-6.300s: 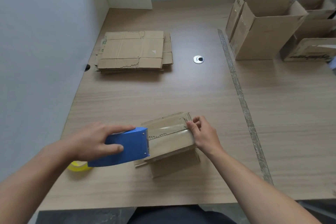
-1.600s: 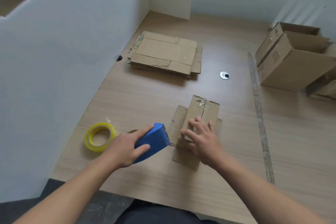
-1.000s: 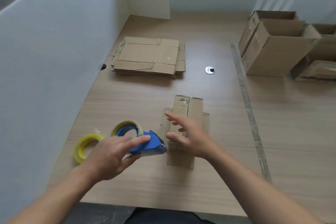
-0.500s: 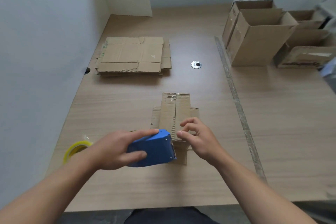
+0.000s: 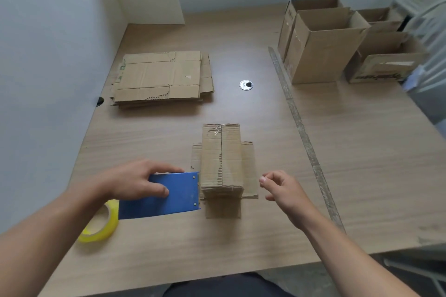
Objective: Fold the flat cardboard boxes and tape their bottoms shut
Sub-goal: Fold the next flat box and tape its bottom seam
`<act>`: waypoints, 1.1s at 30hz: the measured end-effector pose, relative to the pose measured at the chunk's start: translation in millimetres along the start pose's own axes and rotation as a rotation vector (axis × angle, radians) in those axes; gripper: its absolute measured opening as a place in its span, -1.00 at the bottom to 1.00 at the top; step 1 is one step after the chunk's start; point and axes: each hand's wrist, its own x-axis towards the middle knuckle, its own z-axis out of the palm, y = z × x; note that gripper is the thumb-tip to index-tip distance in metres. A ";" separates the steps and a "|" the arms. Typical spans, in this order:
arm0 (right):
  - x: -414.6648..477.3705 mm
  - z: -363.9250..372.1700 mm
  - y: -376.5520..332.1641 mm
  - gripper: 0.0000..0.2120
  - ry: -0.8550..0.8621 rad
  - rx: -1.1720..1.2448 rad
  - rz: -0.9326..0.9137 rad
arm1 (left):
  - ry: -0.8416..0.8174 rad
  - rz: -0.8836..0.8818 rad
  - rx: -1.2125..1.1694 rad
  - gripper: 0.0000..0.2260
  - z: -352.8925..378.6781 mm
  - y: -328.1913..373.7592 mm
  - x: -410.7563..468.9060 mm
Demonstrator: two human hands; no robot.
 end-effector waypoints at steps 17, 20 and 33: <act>26.9 41.1 16.5 -0.76 -0.064 -0.149 0.189 | -0.136 -0.151 0.024 -0.56 0.9 -9.0 38.9; 27.6 45.6 15.4 -0.78 -0.085 -0.209 0.201 | -0.145 -0.155 0.017 -0.55 -0.2 -10.3 39.3; 11.1 32.1 0.4 -0.78 -0.244 -0.442 -0.127 | -0.154 -0.158 0.130 -0.53 -4.0 -10.4 48.9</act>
